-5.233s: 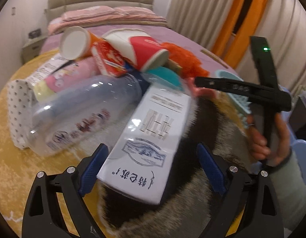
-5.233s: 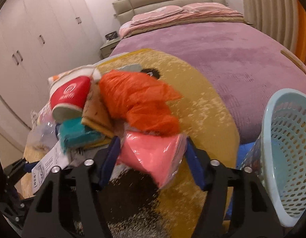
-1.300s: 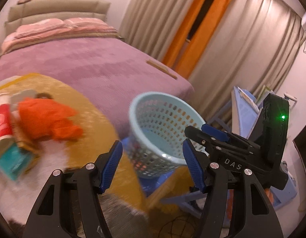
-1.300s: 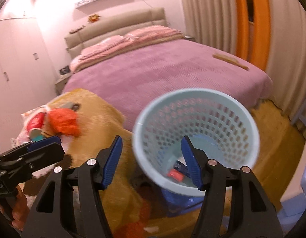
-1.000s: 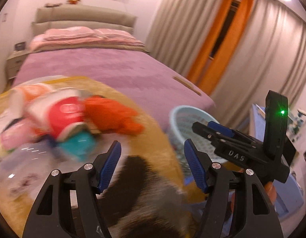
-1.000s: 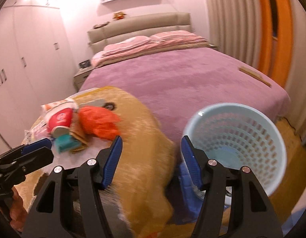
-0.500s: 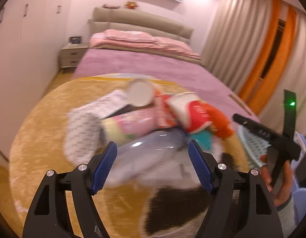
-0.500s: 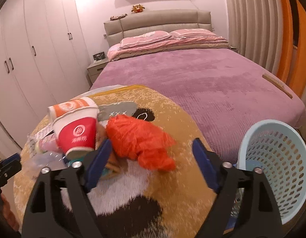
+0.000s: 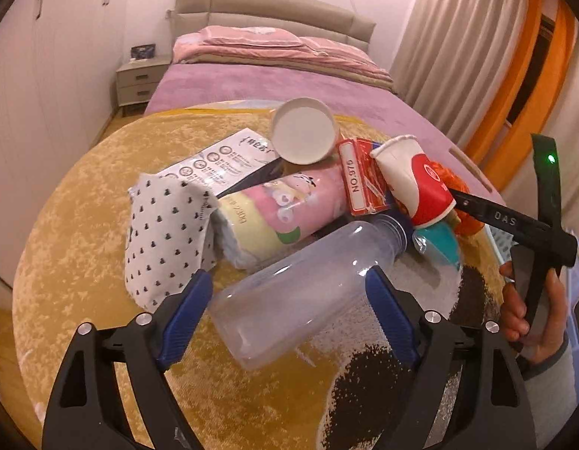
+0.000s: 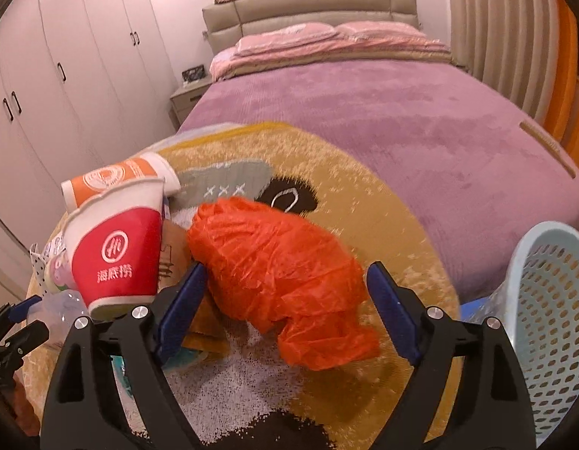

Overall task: Collect trash
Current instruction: 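Grasp the clear plastic bottle with the left tool while the right tool grasps the orange bag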

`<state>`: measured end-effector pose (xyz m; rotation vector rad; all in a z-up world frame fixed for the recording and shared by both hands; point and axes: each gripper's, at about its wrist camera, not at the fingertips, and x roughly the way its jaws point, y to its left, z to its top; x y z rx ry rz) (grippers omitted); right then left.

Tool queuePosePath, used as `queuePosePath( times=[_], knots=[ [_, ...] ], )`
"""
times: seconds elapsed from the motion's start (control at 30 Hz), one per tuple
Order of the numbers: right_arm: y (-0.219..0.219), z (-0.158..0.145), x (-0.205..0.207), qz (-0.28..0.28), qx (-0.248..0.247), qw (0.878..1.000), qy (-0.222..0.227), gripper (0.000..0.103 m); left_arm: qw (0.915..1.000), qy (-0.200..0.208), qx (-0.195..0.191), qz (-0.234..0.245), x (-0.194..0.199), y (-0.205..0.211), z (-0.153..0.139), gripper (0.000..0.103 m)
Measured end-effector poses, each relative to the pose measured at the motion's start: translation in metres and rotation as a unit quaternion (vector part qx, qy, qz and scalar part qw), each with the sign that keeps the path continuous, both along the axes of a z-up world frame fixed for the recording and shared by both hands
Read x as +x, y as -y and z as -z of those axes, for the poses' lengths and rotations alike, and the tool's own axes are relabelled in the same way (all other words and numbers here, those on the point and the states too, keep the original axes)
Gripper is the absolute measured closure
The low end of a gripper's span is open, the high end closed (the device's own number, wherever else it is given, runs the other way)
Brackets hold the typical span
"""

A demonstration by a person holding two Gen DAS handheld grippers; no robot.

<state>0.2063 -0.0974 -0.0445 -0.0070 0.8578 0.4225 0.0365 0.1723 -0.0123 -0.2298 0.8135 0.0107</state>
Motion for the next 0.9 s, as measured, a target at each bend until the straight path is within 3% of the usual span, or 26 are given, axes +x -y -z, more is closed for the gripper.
queuePosePath(
  times=[0.1,0.17,0.27,0.37,0.47,0.67,0.77,0.83,0.9],
  knots=[
    [-0.003,0.001,-0.001,-0.008,0.001,1.0,-0.001,0.026,0.9996,-0.012,0.01,0.024,0.0,0.011,0.001,0.021],
    [-0.005,0.001,-0.003,-0.022,0.003,1.0,-0.003,0.043,0.999,-0.017,0.004,0.041,-0.005,0.018,0.003,0.021],
    [-0.007,0.001,-0.007,-0.032,0.004,0.999,0.0,0.057,0.9967,-0.023,-0.017,0.076,-0.011,0.027,0.004,0.021],
    [-0.007,-0.003,-0.016,-0.04,0.002,0.999,0.017,0.065,0.992,-0.035,-0.041,0.114,-0.014,0.036,0.005,0.021],
    [-0.004,-0.007,-0.026,-0.041,0.005,0.999,0.032,0.067,0.9891,-0.038,-0.047,0.134,-0.012,0.046,0.005,0.021],
    [0.011,-0.021,-0.046,-0.032,0.018,0.998,0.053,0.067,0.9909,-0.061,-0.029,0.116,0.009,0.053,0.014,0.024],
    [0.022,-0.03,-0.054,-0.022,0.026,0.998,0.061,0.067,0.9923,-0.073,-0.019,0.098,0.017,0.053,0.021,0.034],
    [0.031,-0.035,-0.058,-0.017,0.034,0.997,0.064,0.067,0.9931,-0.075,-0.014,0.088,0.019,0.053,0.024,0.051],
    [0.042,-0.043,-0.065,-0.01,0.045,0.997,0.069,0.067,0.9939,-0.073,-0.02,0.08,0.017,0.051,0.026,0.052]
  ],
)
